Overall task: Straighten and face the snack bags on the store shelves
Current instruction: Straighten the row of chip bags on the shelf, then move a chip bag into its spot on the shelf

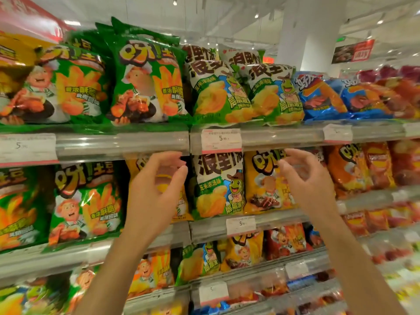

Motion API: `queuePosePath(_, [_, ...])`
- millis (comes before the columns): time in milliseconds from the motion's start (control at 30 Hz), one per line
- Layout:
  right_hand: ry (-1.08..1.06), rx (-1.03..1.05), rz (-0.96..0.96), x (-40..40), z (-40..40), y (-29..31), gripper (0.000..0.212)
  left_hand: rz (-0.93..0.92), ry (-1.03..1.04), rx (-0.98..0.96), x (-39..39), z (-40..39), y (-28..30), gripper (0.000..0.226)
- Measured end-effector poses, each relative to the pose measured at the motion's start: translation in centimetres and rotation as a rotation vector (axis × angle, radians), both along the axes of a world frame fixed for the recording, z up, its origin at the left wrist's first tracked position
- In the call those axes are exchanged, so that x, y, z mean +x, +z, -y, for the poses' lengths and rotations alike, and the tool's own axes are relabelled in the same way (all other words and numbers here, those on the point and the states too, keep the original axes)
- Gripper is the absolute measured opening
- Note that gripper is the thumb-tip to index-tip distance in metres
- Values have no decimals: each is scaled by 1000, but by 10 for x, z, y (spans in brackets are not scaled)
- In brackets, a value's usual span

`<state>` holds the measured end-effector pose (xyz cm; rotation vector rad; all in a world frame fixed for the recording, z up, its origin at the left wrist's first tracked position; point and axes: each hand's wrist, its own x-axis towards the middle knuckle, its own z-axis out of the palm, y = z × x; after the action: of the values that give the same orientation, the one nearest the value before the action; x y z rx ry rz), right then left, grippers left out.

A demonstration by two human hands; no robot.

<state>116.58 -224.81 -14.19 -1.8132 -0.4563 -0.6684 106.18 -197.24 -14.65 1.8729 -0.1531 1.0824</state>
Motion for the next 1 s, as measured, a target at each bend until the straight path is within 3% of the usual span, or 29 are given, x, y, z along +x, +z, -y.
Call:
queuePosePath(200, [82, 144, -254, 5, 37, -76, 18, -151, -41, -234, 10, 36, -64, 18])
queuePosePath(400, [120, 189, -301, 39, 101, -102, 16, -198, -95, -356, 48, 110, -86, 13])
queuePosePath(533, [149, 162, -268, 70, 153, -98, 25, -174, -52, -356, 80, 169, -89, 14])
queuePosePath(800, [184, 79, -334, 137, 246, -96, 17, -181, -6, -369, 133, 267, -83, 16])
queuePosePath(1000, [212, -13, -320, 165, 269, -95, 13, -200, 92, -210, 158, 295, -75, 17])
